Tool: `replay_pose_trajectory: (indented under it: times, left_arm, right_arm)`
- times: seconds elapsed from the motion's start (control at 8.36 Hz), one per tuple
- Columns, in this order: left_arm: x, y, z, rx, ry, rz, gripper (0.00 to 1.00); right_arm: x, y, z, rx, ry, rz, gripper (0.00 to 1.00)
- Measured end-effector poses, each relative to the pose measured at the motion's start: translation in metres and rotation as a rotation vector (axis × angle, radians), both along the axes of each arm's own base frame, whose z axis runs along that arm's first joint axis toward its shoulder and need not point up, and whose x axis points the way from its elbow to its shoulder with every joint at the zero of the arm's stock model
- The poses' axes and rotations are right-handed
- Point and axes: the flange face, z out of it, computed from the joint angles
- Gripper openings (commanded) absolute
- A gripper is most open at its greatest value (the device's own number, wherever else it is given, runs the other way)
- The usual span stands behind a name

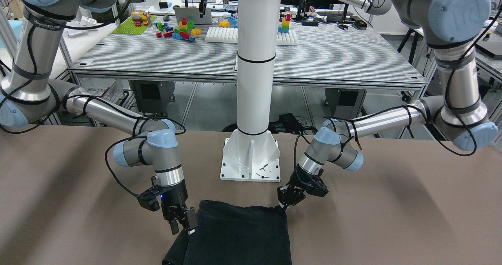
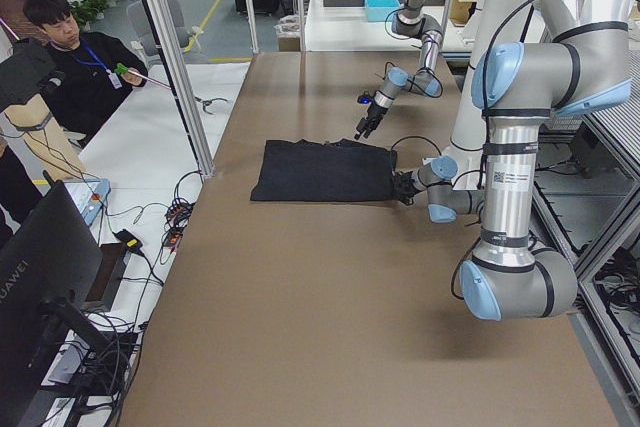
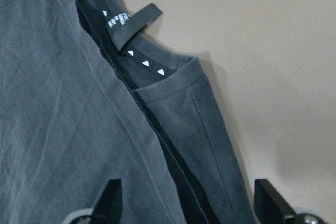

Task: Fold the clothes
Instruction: 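Move the right gripper to the other near corner of the shirt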

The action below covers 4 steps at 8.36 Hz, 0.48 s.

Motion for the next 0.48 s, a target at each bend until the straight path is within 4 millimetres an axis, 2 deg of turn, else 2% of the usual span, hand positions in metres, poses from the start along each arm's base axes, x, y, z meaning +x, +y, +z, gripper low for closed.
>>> replay_pose_trajectory:
  times: [0.24, 0.48]
  left_arm:
    - [0.001, 0.002, 0.0, 0.0, -0.001, 0.002, 0.0]
    - [0.001, 0.002, 0.001, 0.0, -0.002, 0.003, 0.0]
  right_arm:
    - [-0.023, 0.032, 0.004, -0.005, 0.036, -0.001, 0.89]
    - [-0.037, 0.045, -0.002, -0.014, 0.045, 0.006, 0.86]
